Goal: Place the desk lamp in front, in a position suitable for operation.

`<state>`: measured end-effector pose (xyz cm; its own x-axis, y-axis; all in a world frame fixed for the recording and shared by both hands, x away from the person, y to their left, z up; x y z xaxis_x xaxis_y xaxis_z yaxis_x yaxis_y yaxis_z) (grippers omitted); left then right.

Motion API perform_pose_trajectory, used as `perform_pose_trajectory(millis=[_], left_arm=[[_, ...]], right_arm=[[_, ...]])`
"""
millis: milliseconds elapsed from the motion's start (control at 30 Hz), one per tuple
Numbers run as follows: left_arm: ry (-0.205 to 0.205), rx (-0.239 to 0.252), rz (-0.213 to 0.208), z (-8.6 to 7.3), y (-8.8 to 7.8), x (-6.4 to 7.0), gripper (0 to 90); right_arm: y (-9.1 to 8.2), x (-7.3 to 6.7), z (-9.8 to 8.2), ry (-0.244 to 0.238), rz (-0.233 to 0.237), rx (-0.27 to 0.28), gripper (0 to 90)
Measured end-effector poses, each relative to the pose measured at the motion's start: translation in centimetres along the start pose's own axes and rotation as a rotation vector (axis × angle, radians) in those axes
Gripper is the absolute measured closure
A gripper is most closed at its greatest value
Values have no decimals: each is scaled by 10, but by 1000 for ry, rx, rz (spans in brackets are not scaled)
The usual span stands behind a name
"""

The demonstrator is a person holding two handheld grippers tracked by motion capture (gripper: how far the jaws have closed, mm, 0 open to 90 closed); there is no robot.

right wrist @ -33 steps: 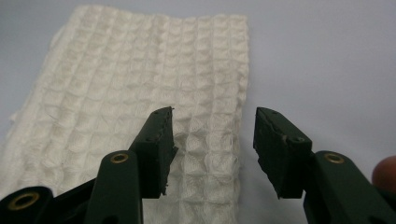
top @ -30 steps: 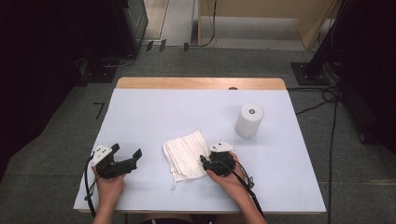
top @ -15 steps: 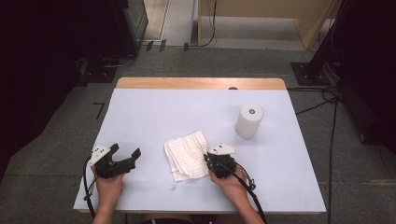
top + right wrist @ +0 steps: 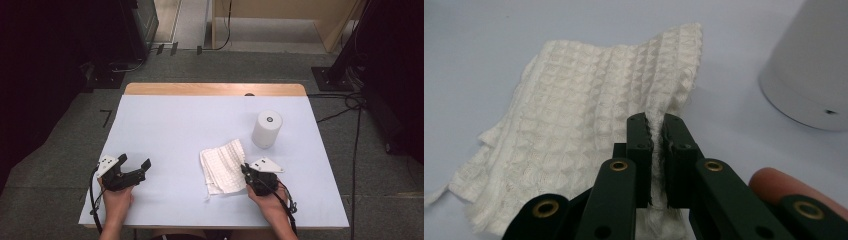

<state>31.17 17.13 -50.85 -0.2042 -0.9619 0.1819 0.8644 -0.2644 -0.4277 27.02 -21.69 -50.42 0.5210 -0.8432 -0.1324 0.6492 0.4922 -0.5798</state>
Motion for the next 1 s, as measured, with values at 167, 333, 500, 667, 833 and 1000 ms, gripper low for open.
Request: perform_pose_trajectory(millis=[167, 333, 500, 667, 833, 1000], left_arm=[[-3, -2, 0, 0, 0, 0, 0], [-10, 0, -2, 0, 0, -1, 0], [-8, 0, -1, 0, 1, -1, 0], [-8, -1, -1, 0, 1, -1, 0], [-9, 0, -1, 0, 1, -1, 0], [-10, 1, -3, 0, 0, -1, 0]], right_arm=[[-19, 18, -12, 25, -37, -2, 843], [-37, 32, -19, 43, -71, 11, 844], [-51, 40, -22, 47, -100, 21, 843], [-51, 44, -22, 83, -74, 33, 677], [-47, 40, -11, 67, -86, 83, 447], [-40, 45, 11, 71, -128, 156, 314]])
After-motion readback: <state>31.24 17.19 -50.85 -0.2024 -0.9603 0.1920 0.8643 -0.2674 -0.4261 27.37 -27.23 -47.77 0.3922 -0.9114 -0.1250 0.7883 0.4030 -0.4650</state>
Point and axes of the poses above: each handheld gripper's, and its own axes: y roughly forward along the jaws, z roughly out of its top, x roughly to its right, the point moved 6 cm from there along y, roughly forward along the jaws, and after that the axes turned 9 degrees about z, right-handed, at the moved point
